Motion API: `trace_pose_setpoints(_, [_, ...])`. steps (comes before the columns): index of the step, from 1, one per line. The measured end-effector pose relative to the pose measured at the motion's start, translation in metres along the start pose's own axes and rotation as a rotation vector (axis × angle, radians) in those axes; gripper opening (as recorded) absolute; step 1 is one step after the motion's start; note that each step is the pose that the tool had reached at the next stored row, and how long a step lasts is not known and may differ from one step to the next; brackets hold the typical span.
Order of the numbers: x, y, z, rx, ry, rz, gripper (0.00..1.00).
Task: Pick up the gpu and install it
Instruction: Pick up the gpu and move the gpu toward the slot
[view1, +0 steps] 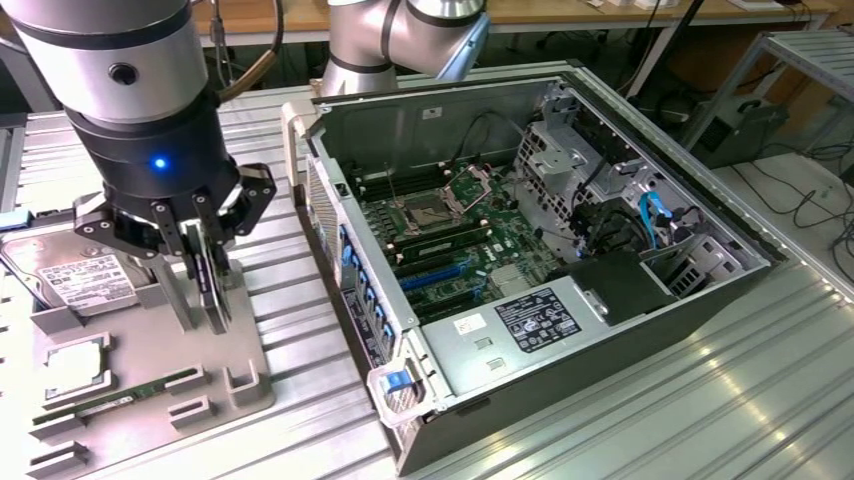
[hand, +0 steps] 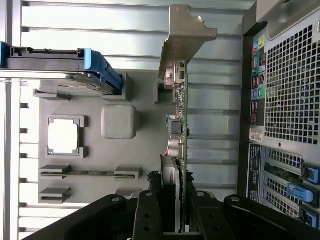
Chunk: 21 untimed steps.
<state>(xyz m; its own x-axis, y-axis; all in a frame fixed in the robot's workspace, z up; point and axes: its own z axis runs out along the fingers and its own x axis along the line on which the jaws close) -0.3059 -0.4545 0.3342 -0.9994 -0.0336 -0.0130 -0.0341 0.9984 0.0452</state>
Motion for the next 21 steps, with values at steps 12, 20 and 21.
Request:
trace_pose_setpoints(12, [0.0,0.0003,-0.0065,0.0009,-0.0001,0.0,0.27])
trace_pose_setpoints(20, [0.0,0.0006,-0.0126,0.0028,0.0001,0.0,0.27])
trace_pose_setpoints(21, [0.0,0.0006,-0.0132,0.0028,0.0,0.0,0.27])
